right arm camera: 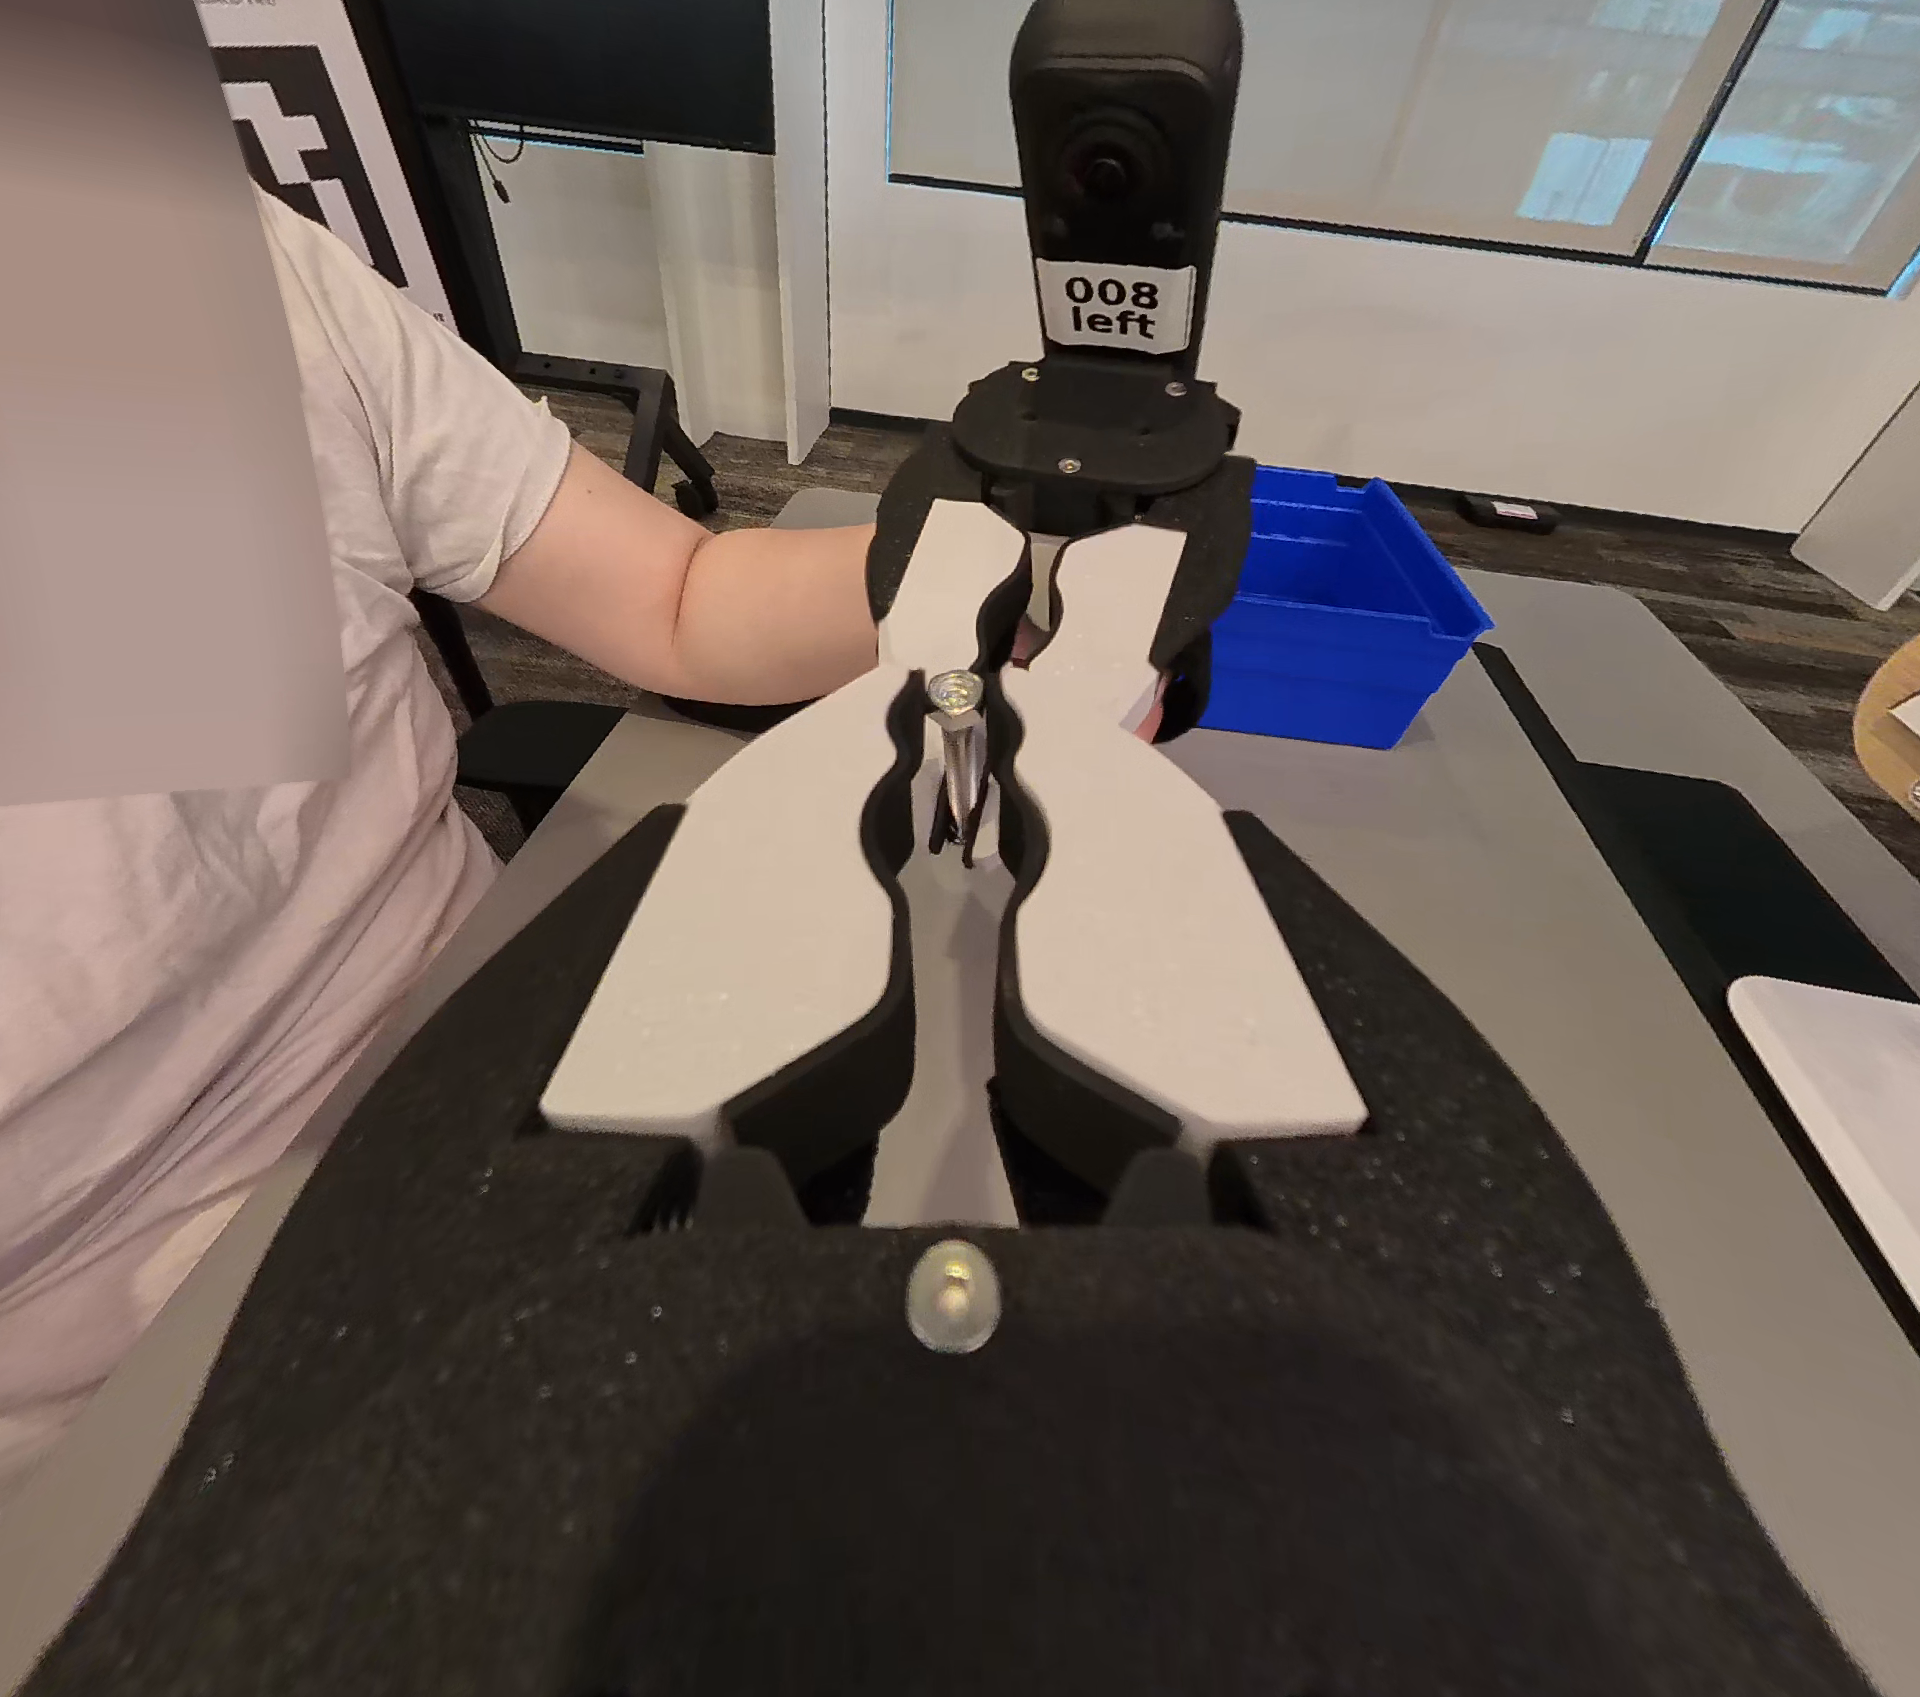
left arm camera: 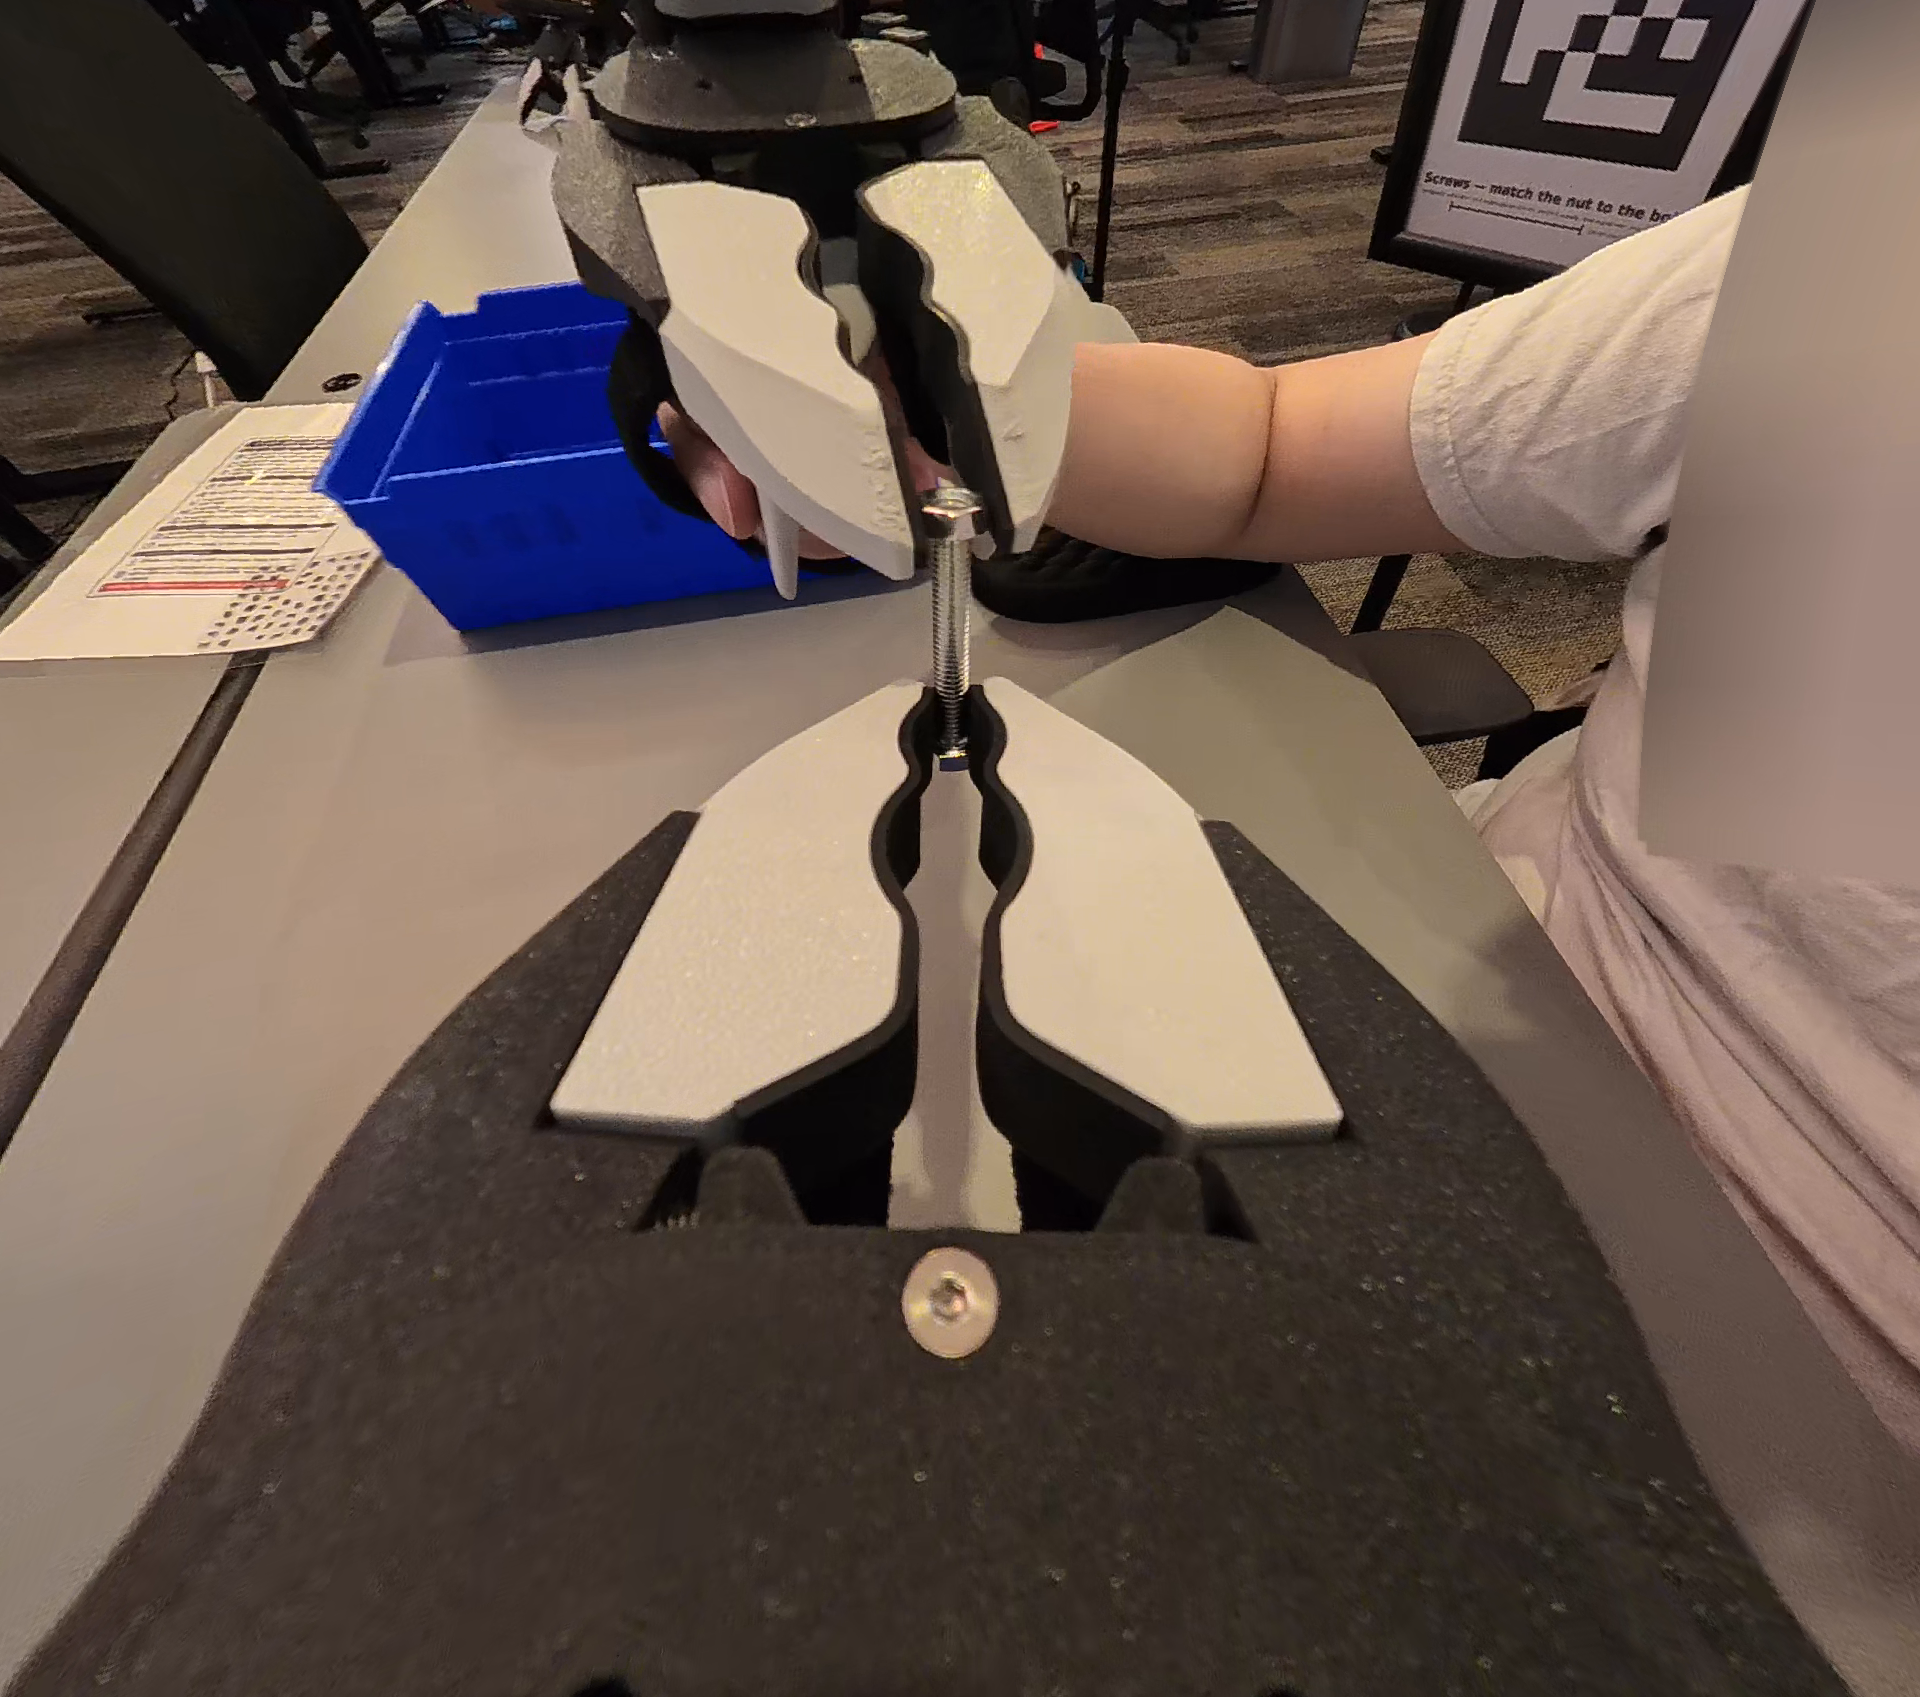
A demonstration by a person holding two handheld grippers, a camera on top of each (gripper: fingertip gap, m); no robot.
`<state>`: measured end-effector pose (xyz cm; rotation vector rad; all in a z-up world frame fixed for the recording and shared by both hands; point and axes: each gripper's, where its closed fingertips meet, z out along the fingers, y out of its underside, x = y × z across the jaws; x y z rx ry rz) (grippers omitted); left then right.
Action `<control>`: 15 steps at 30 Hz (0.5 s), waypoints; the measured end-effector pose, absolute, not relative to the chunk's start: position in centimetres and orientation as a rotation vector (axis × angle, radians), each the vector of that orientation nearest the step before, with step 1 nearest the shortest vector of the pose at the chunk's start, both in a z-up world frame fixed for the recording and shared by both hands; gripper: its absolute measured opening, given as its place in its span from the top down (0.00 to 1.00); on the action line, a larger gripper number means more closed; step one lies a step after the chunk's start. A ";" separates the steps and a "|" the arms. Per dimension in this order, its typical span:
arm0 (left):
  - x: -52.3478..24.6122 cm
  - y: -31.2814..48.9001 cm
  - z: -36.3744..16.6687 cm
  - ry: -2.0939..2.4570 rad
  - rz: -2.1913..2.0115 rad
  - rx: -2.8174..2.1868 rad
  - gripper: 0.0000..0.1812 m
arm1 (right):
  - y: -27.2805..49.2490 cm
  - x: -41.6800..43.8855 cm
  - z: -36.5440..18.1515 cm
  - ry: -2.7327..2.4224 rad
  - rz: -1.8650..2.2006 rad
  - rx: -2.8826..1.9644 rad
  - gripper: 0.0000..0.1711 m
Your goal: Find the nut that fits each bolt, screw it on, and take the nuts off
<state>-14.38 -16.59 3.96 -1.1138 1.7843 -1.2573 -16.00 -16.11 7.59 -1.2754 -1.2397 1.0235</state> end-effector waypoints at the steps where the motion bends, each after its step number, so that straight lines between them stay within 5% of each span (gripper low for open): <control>1: -14.4 -16.5 4.0 1.778 -1.253 -1.118 0.97 | -16.0 -16.0 7.6 -1.232 1.023 -1.278 0.94; 15: -13.5 -10.1 4.0 1.459 -0.796 -1.370 0.97 | -9.9 -14.9 7.7 -0.676 0.872 -1.526 0.94</control>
